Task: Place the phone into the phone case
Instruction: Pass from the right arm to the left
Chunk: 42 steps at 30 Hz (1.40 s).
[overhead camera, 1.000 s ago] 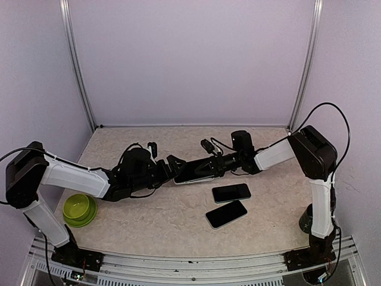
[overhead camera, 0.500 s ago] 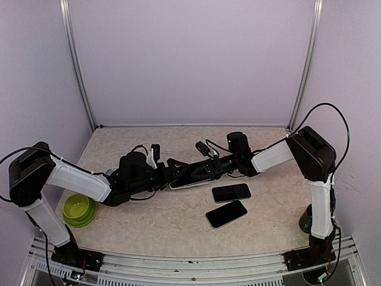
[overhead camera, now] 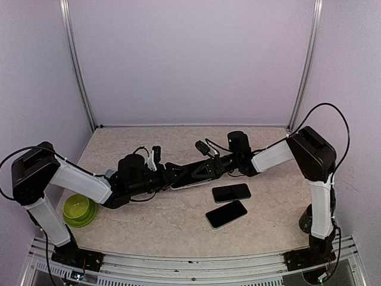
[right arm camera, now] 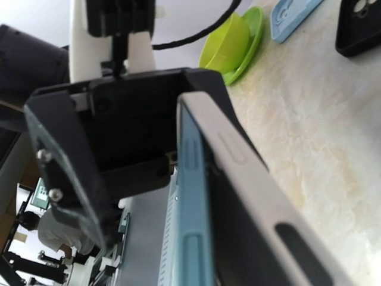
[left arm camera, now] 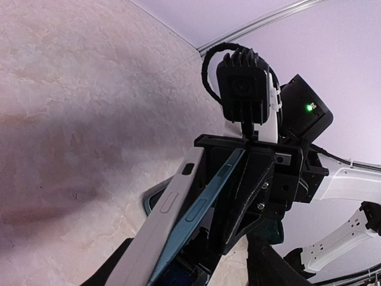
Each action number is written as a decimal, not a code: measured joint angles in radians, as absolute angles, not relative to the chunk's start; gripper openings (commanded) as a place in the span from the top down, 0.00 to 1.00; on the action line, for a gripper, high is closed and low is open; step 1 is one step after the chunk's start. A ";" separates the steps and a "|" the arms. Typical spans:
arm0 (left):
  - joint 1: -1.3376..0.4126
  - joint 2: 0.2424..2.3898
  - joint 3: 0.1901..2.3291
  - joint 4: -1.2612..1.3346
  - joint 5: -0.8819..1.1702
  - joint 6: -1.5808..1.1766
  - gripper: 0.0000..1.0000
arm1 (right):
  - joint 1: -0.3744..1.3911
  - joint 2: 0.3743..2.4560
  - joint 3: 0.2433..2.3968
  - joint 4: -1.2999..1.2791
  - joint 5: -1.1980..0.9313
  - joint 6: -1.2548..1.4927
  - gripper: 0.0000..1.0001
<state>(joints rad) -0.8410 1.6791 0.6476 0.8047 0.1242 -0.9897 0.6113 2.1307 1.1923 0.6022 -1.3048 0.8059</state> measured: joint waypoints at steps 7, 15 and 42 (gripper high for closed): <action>-0.841 1.679 0.633 0.822 0.132 -0.990 0.56 | 0.611 2.131 1.195 0.604 -1.322 0.804 1.00; -0.836 1.688 0.621 0.850 0.144 -0.990 0.65 | 0.611 2.131 1.199 0.602 -1.334 0.804 1.00; -0.835 1.725 0.577 1.029 0.212 -1.019 1.00 | 0.603 2.130 1.200 0.613 -1.393 0.801 0.94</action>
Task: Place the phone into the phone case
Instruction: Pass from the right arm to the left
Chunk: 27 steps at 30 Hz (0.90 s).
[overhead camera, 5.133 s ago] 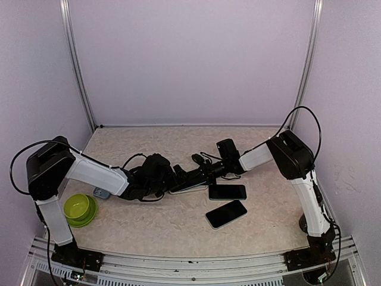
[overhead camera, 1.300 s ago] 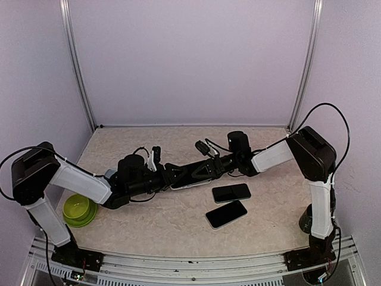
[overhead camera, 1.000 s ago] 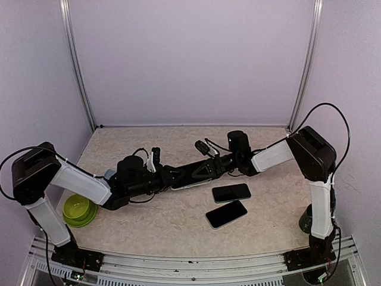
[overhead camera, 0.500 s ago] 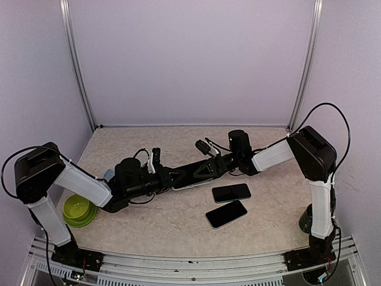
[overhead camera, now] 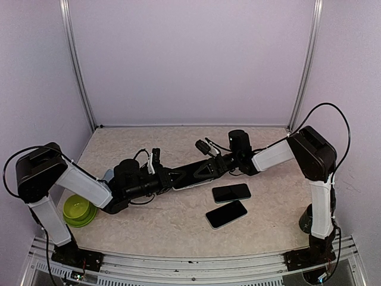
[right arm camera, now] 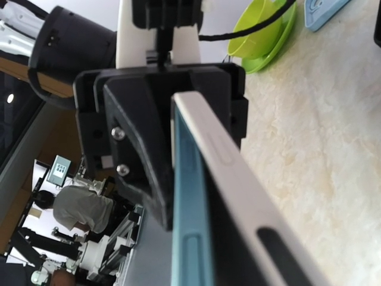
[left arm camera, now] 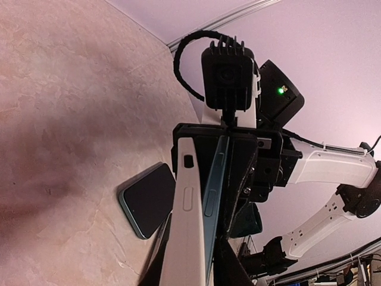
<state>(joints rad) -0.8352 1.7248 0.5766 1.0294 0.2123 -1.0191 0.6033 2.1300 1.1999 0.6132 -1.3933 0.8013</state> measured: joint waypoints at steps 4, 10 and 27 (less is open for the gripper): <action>-0.835 1.729 0.574 1.046 0.216 -1.025 1.00 | 0.593 2.129 1.200 0.617 -1.397 0.801 0.90; -0.835 1.735 0.573 1.068 0.224 -1.037 1.00 | 0.591 2.125 1.194 0.617 -1.387 0.801 0.86; -0.836 1.736 0.559 1.099 0.244 -1.043 1.00 | 0.536 2.069 1.179 0.472 -1.355 0.705 0.77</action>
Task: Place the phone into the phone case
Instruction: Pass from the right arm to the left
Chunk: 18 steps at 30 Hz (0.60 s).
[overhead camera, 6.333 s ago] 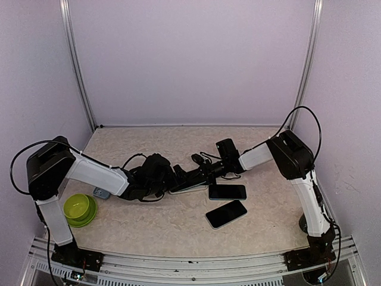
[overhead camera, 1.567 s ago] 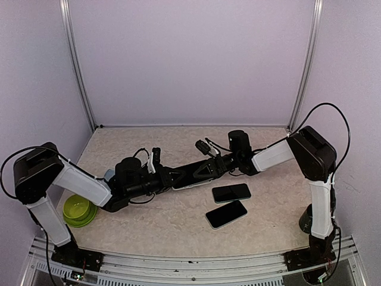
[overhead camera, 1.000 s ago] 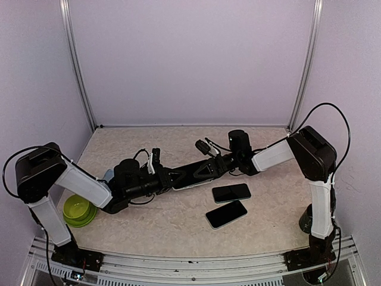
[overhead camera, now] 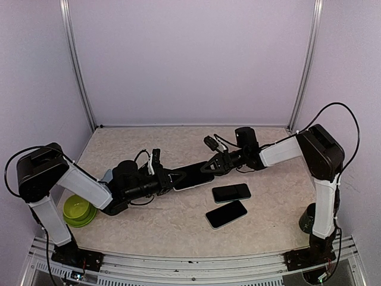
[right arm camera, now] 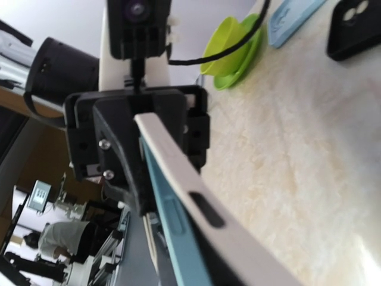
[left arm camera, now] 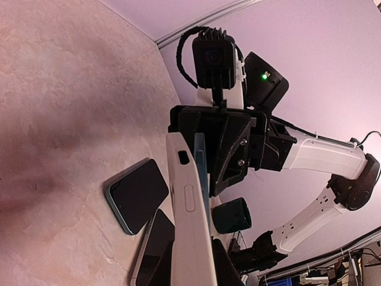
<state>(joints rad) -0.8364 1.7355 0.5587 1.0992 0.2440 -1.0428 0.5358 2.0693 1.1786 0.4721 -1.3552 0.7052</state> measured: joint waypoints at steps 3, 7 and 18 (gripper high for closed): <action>-0.836 1.736 0.559 1.097 0.248 -1.042 1.00 | 0.520 2.048 1.179 0.385 -1.343 0.646 0.76; -0.836 1.734 0.559 1.096 0.254 -1.029 1.00 | 0.512 2.015 1.179 0.295 -1.322 0.579 0.75; -0.837 1.665 0.559 1.040 0.276 -0.904 1.00 | 0.493 1.901 1.160 0.128 -1.279 0.439 0.72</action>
<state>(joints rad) -0.8368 1.6653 0.5587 1.0397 0.2764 -0.9043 0.4927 1.9015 1.1603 0.1284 -1.2785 0.4389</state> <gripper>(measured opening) 0.124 0.270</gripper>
